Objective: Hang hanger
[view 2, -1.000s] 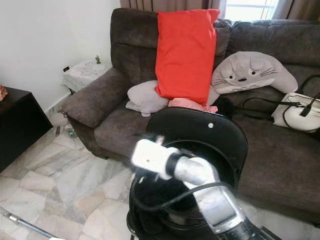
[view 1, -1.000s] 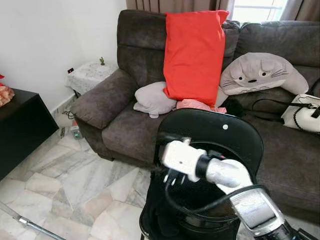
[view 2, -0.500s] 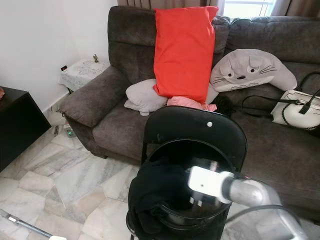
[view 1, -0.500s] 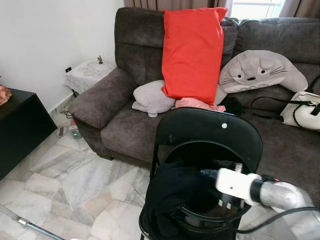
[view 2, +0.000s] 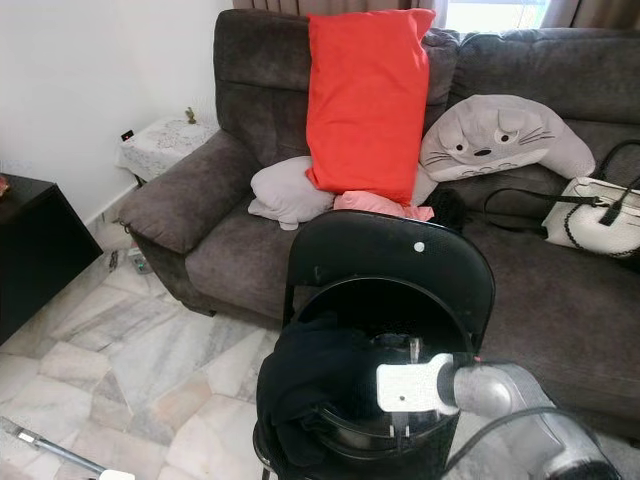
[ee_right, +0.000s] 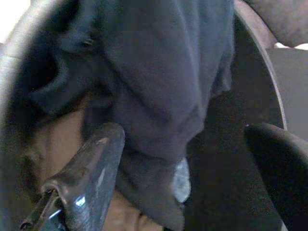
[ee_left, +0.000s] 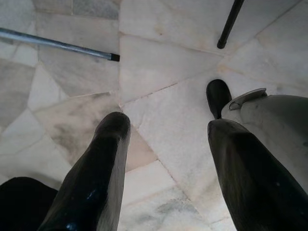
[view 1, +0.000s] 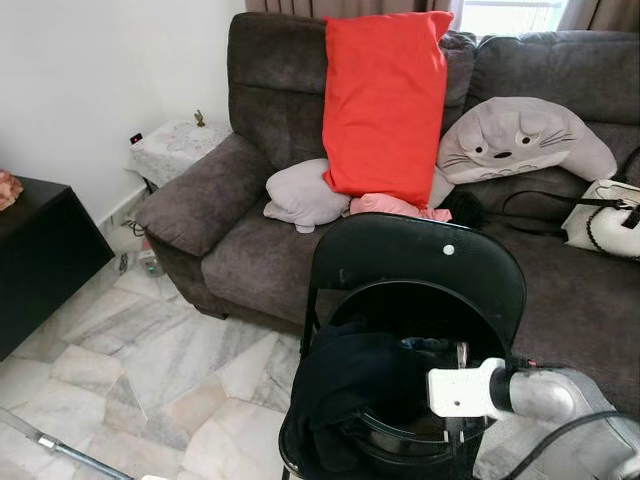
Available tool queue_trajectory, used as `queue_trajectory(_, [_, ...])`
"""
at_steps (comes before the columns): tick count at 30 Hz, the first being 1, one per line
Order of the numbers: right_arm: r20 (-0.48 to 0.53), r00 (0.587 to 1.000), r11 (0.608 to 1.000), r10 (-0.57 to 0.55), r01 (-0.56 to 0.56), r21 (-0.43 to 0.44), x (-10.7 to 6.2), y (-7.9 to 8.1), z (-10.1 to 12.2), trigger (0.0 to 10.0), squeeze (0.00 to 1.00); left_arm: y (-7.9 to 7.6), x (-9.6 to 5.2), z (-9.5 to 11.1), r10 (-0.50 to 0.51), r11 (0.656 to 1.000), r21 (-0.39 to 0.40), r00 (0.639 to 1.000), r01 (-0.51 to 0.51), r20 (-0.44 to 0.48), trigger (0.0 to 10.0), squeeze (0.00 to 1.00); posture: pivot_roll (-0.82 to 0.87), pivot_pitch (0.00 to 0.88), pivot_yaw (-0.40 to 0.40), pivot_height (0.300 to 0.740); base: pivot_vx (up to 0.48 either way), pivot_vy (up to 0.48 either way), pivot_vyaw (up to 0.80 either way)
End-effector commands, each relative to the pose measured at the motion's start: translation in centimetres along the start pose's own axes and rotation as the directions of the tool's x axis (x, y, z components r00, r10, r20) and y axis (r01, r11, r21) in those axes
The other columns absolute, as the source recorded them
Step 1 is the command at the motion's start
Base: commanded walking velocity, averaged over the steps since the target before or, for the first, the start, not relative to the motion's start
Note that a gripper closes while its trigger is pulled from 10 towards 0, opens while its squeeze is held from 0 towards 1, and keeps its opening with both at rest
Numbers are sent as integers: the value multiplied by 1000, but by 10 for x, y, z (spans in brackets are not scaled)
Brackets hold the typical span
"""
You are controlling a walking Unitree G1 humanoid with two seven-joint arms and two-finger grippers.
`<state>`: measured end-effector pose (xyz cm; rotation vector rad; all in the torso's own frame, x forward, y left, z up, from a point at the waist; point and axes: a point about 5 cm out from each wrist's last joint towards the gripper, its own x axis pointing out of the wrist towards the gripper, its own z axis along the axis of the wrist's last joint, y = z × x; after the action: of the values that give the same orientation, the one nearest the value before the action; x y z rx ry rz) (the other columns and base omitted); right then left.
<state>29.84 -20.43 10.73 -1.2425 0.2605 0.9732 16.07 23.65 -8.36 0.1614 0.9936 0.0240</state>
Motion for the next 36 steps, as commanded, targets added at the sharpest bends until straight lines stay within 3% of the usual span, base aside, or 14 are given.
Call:
queue_trajectory(1, [-7,999,999,-34,34,10,6,-3,-2,10000,0,5,-2,-8,15,1000,14,999,-14,-39,10000,0,-42,68,111,740,0,0,0])
queue_trajectory(6, [6,999,999,-54,54,7,15,-11,-4,10000,0,5,-1,-7,14,1000,21,999,-13,-40,10000,0,-40,59,111,740,0,0,0])
queue_trajectory(18, [54,998,999,11,-13,34,29,-7,-5,10000,0,5,-1,-7,16,1000,14,999,-16,-41,10000,0,-29,37,101,740,0,0,0])
queue_trajectory(25, [50,998,999,41,-41,7,39,-2,-3,10000,0,4,-1,-7,16,1000,14,999,-15,-41,10000,0,-22,32,96,740,0,0,0])
queue_trajectory(36, [84,996,999,37,-39,25,51,-2,7,10000,0,3,-1,-7,16,1000,5,999,-16,-39,10000,0,-11,41,93,740,0,0,0])
